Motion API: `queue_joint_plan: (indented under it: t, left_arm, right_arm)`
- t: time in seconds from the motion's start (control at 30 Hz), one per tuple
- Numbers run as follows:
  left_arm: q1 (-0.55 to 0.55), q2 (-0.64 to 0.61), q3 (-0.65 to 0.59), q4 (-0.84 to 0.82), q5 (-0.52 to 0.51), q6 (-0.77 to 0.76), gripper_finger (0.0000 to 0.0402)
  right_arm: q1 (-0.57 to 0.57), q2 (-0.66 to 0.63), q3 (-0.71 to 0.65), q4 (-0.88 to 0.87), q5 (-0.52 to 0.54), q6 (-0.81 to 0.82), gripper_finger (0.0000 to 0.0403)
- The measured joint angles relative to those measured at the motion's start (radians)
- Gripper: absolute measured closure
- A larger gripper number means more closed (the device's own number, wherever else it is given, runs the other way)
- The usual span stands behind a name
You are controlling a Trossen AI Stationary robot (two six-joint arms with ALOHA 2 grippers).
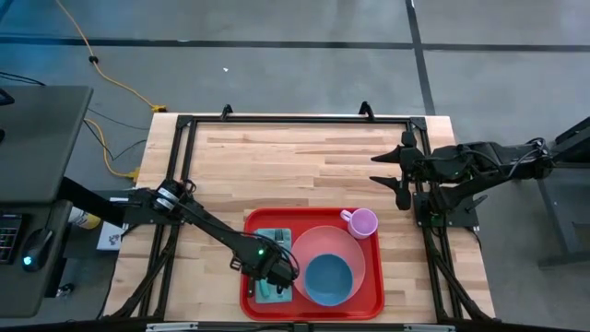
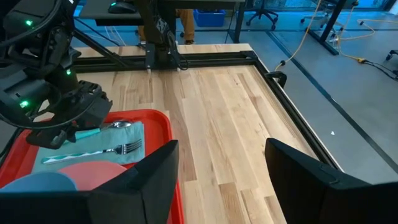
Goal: Set up tray
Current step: Adjust the blue spoon on the blue napkin
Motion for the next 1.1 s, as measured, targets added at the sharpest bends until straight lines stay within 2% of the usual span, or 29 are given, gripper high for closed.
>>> queue_joint_plan:
  t: [0.33,0.73,0.83,1.1]
  left_arm:
    - [0.000,0.018,0.002,-0.007,-0.005,0.027,0.0231]
    - [0.000,0.056,0.003,0.016,0.001,0.049,0.0223]
    - [0.000,0.057,0.003,0.013,0.001,0.049,0.0245]
    - [0.000,0.059,0.018,0.005,0.007,0.089,0.0338]
  right_arm:
    - [0.000,0.000,0.000,-0.005,0.000,0.000,0.0185]
    - [0.000,0.000,0.000,-0.007,0.000,0.000,0.0185]
    - [0.000,0.000,0.000,-0.008,0.001,0.000,0.0185]
    - [0.000,0.000,0.000,-0.007,0.004,0.000,0.0185]
